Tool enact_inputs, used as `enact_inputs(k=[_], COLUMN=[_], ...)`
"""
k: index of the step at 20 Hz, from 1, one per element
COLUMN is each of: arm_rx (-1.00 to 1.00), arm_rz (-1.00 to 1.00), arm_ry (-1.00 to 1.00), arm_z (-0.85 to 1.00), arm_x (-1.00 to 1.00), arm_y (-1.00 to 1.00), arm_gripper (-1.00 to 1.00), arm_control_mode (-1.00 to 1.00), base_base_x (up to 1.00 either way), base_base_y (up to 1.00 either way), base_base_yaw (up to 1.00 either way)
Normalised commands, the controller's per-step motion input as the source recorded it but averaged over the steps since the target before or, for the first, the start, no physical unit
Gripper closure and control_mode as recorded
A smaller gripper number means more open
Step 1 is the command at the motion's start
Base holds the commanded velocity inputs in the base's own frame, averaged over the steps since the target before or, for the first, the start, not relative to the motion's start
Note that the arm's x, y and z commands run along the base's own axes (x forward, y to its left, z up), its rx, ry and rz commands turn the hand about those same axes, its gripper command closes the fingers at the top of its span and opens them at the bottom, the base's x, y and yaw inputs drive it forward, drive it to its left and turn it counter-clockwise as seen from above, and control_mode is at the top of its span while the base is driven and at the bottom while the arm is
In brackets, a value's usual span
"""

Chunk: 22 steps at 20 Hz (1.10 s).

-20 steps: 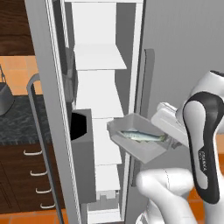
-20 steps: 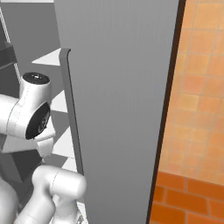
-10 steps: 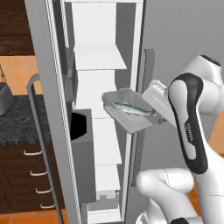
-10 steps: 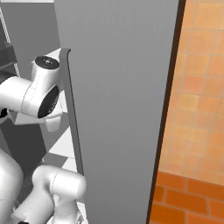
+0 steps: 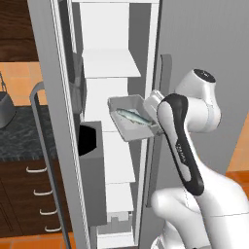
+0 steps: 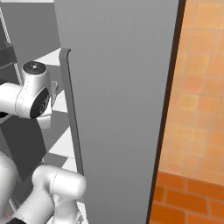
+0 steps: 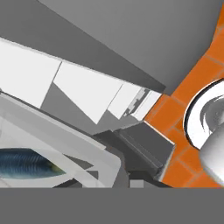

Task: Take the meat container that has the fish and place it on the second highest rack of the freezer. Then take the vegetable container that has the corn and tomato and place it on the highest rack of the freezer.

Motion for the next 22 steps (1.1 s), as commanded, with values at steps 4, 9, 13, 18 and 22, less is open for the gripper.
enact_inputs(k=[4,9,13,18,22], arm_rx=[0.07,0.0,-0.05,-0.03,0.0], arm_rz=[-0.04,-0.05,-0.19,-0.21,-0.11], arm_ry=[0.13,0.08,0.05,0.0,0.0], arm_z=[0.0,-0.24,-0.09,-0.38,-0.35], arm_x=[0.56,0.7,0.63,0.25,0.24], arm_y=[-0.01,0.09,0.18,0.19,0.04], arm_gripper=[1.0,1.0,1.0,1.0,1.0], arm_control_mode=[-1.0,-1.0,-1.0,-1.0,-1.0], base_base_x=[0.0,0.0,0.0,0.0,0.0], base_base_y=[0.0,0.0,0.0,0.0,0.0], base_base_yaw=[0.0,0.0,0.0,0.0,0.0])
